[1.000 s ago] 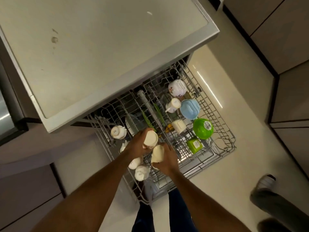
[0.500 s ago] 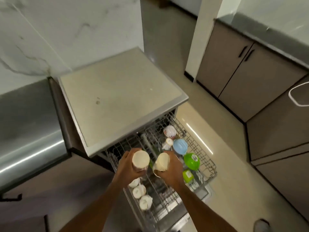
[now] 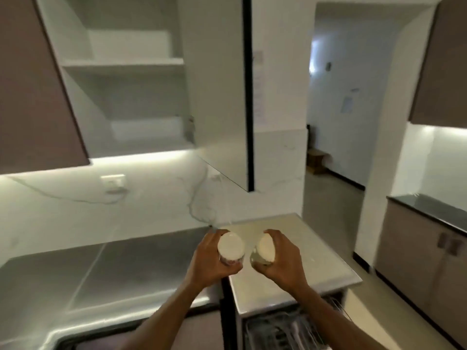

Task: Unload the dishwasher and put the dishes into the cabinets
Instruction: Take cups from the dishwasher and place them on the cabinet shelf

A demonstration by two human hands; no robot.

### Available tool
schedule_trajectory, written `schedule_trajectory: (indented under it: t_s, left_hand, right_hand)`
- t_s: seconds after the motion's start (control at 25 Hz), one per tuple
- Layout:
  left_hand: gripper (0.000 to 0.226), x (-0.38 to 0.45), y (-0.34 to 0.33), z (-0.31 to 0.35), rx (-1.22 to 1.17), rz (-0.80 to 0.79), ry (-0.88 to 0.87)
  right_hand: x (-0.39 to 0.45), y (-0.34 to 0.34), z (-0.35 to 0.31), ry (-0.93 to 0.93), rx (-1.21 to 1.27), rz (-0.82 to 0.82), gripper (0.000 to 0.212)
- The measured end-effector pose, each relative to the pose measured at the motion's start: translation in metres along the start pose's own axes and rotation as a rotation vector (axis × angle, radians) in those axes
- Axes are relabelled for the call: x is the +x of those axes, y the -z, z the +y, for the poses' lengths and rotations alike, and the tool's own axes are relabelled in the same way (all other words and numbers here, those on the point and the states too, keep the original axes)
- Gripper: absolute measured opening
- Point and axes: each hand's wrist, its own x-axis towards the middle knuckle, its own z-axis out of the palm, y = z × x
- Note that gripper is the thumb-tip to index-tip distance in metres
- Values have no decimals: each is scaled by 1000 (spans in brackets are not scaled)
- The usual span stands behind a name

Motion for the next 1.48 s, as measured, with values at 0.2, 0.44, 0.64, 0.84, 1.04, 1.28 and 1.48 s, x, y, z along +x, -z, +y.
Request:
schedule_trajectory:
  t_s: [0.2,0.44,0.64,0.84,1.04,1.28,1.48]
  left_hand:
    - [86,25,170,34,124,241,-42]
    - [92,67,326,67,292,463,-80]
    - [92,131,416,66,341,577,-89]
    - [94,237,492,36,339,660,-146]
    - [97,347,536,-11,263,732,-103]
    - [90,443,564,-84,303,722,-109]
    - [92,506,566,-133,333,674,-56]
  right_hand:
    - [47,-10,-149,302,173,5,90]
    - [116,-13,-304,465,278,80,102]
    - [207,9,-399,563,247,162,107]
    - [315,17,-463,481,286,281,104]
    - [426,-12,-506,379,289,405,98]
    - [534,-72,-542,383,230,484,95]
    - [599,-119,-555,372,115,469,87]
